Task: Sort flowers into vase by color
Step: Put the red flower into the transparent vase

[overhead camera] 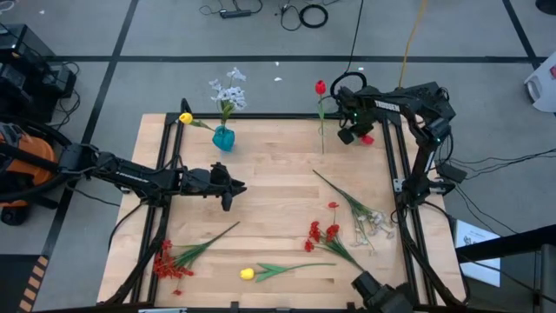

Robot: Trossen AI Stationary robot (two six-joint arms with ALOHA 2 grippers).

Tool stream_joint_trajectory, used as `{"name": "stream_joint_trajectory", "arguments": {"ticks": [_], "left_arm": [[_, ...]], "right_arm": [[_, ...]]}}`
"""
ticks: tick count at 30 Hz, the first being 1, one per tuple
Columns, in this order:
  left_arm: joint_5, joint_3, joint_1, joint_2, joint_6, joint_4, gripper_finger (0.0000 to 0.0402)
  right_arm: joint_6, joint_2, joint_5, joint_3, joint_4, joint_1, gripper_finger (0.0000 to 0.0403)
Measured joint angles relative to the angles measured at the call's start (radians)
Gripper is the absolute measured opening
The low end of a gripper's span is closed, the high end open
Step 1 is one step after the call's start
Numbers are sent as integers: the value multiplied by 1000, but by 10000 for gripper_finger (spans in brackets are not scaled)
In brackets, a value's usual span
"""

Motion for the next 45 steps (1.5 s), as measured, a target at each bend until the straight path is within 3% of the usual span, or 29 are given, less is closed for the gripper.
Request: {"name": "stream_joint_trajectory", "arguments": {"ticks": [4, 15, 21, 27, 33, 39, 42, 45], "left_arm": [[0, 0, 0, 0, 0, 0, 114], [-2, 0, 0, 0, 1, 1, 114], [-12, 0, 0, 0, 1, 1, 114], [-14, 0, 0, 0, 2, 1, 114], [-16, 0, 0, 0, 2, 1, 114], [-16, 0, 0, 0, 2, 0, 114], [-16, 0, 0, 0, 2, 0, 114], [-16, 0, 0, 0, 0, 0, 114]], "right_arm": [[69, -124, 31, 0, -44, 25, 2], [176, -635, 102, 4, -3, 66, 1], [195, -782, 80, 4, -33, 100, 1], [196, -770, 78, -17, -76, 109, 1], [133, -695, 75, -161, 2, 108, 10], [71, -576, 30, -295, 105, 105, 59], [30, -519, -49, -321, 173, 106, 90], [2, -461, -48, -326, 201, 106, 120]]}}
